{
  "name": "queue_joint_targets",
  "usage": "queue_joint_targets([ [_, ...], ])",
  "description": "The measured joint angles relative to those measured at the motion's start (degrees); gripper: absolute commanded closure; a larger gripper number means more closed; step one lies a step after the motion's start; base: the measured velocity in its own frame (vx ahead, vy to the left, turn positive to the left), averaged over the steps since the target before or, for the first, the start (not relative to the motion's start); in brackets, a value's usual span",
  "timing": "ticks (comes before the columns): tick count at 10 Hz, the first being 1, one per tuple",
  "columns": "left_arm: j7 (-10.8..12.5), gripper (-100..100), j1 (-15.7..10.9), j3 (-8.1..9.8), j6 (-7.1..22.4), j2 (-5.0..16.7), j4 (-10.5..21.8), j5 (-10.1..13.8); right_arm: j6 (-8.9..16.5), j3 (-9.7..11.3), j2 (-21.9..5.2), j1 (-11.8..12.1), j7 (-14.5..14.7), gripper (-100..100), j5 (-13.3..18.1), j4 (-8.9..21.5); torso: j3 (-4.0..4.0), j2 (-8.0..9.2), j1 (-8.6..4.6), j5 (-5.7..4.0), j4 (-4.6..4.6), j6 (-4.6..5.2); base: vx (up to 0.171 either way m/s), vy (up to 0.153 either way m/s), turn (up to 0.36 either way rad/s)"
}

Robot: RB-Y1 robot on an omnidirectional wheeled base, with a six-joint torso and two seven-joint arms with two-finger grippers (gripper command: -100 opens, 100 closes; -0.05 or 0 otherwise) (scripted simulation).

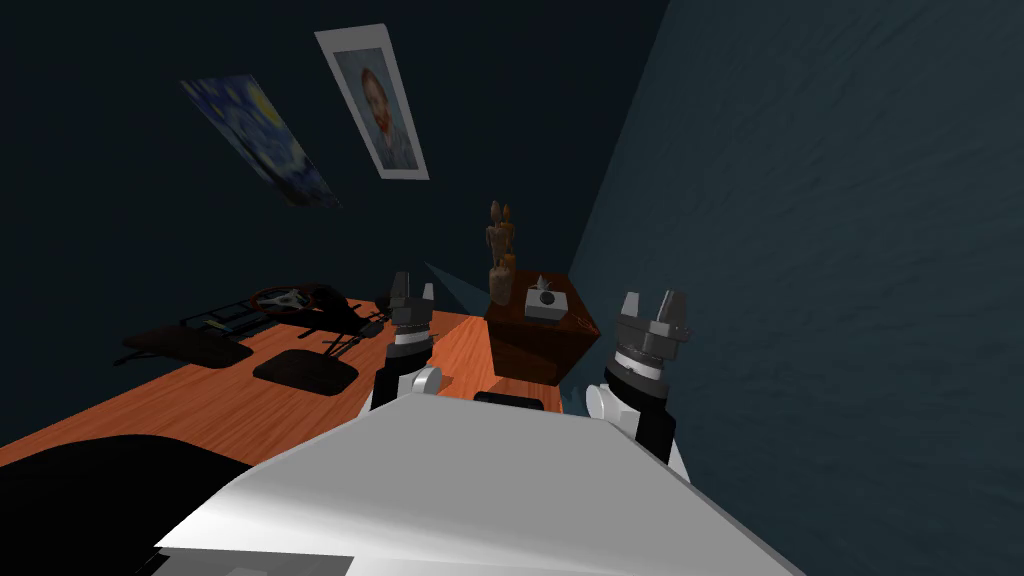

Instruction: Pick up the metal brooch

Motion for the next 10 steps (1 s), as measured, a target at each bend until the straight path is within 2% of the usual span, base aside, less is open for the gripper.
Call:
queue_joint_targets([
  [2, 0.0, 0, 0.0, -0.01, 0.0, 0.0, 0.0, 0.0, 0.7, -0.1, -3.2, 1.2, 0.3, -100, 0.9, 1.5, 0.04, 0.07, 0.25, 0.05, 0.01, 0.00, -0.022, 0.090, -0.014],
  [4, 0.0, 0, 0.0, -0.01, 0.0, 0.0, 0.0, 0.0, 1.9, 1.0, -5.8, 1.5, 1.6, -100, 2.9, 4.8, 0.04, 0.06, 0.35, 0.08, 0.01, 0.00, -0.005, 0.098, 0.001],
  [7, 0.0, 0, 0.0, -0.01, 0.0, 0.0, 0.0, 0.0, 1.2, 2.0, -11.0, 4.8, 3.2, -100, 6.1, 11.6, 0.04, 0.08, 0.51, 0.11, 0.01, 0.00, -0.006, 0.141, 0.008],
  [8, 0.0, 0, 0.0, -0.01, 0.0, 0.0, 0.0, 0.0, 1.8, 1.7, -13.4, 5.7, 3.4, -100, 6.9, 13.7, 0.01, 0.02, 0.55, 0.12, 0.01, 0.00, -0.005, 0.151, 0.022],
  [9, 0.0, 0, 0.0, -0.01, 0.0, 0.0, 0.0, 0.0, 2.7, 2.5, -15.2, 6.7, 4.3, -100, 8.5, 15.5, 0.02, 0.03, 0.56, 0.13, 0.00, 0.00, -0.010, 0.145, 0.028],
  [10, 0.0, 0, 0.0, -0.01, 0.0, 0.0, 0.0, 0.0, 3.5, 3.3, -17.0, 8.6, 5.3, -100, 10.2, 16.4, 0.03, 0.06, 0.55, 0.13, 0.01, 0.00, 0.001, 0.090, -0.002],
])
